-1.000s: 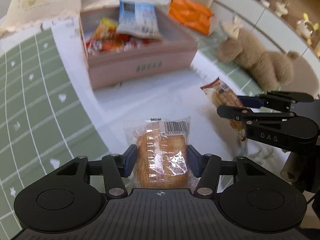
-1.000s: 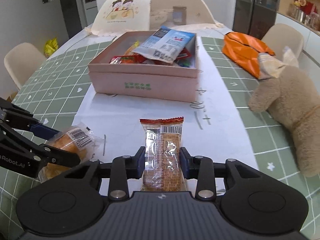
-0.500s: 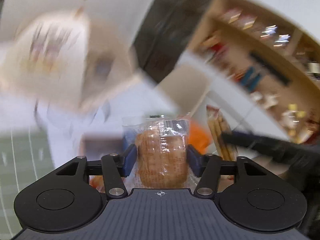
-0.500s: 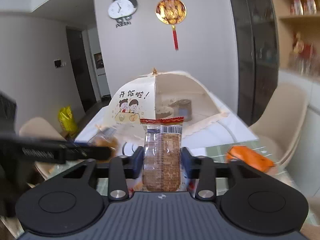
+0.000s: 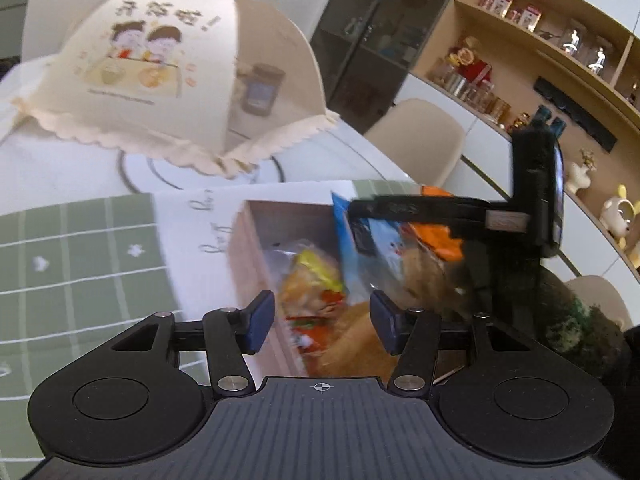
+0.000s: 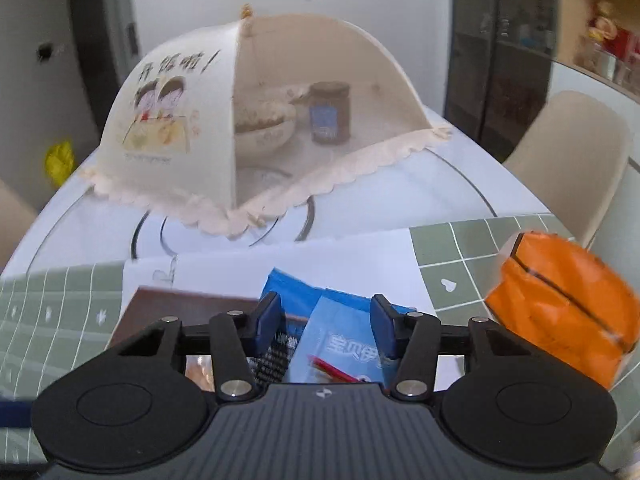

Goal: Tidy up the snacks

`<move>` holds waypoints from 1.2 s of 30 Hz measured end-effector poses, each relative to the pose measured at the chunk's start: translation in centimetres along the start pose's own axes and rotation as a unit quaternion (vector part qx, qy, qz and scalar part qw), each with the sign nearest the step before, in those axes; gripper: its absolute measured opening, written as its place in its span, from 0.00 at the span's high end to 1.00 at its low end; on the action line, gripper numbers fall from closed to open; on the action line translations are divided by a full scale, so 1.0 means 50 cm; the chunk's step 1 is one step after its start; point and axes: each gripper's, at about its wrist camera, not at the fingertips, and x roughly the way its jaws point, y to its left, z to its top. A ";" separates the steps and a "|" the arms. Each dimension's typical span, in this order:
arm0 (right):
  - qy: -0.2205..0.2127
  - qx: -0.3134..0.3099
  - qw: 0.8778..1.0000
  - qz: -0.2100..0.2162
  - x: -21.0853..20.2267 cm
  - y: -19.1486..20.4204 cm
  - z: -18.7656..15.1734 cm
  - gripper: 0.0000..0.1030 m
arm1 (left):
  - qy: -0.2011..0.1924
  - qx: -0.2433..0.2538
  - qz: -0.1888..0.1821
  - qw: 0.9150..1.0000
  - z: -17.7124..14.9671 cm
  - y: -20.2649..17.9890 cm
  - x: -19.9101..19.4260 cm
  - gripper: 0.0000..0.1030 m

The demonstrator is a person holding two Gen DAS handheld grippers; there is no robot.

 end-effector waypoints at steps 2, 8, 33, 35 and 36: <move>0.018 0.025 0.999 0.030 -0.007 -0.004 -0.018 0.53 | -0.005 -0.004 0.002 1.000 -0.008 0.008 -0.013 0.44; 0.028 0.048 0.997 0.053 -0.061 -0.021 -0.070 0.53 | 0.005 -0.017 0.024 1.000 -0.049 -0.005 -0.051 0.44; 0.037 -0.033 0.997 -0.061 -0.352 0.019 -0.479 0.01 | -0.018 0.071 0.187 0.980 -0.387 -0.190 -0.077 0.32; 0.030 -0.004 0.998 -0.060 -0.355 -0.001 -0.483 0.00 | -0.028 0.094 0.195 0.976 -0.399 -0.204 -0.068 0.32; 0.030 -0.005 0.997 -0.069 -0.354 -0.002 -0.485 0.00 | -0.033 0.094 0.192 0.976 -0.402 -0.205 -0.068 0.31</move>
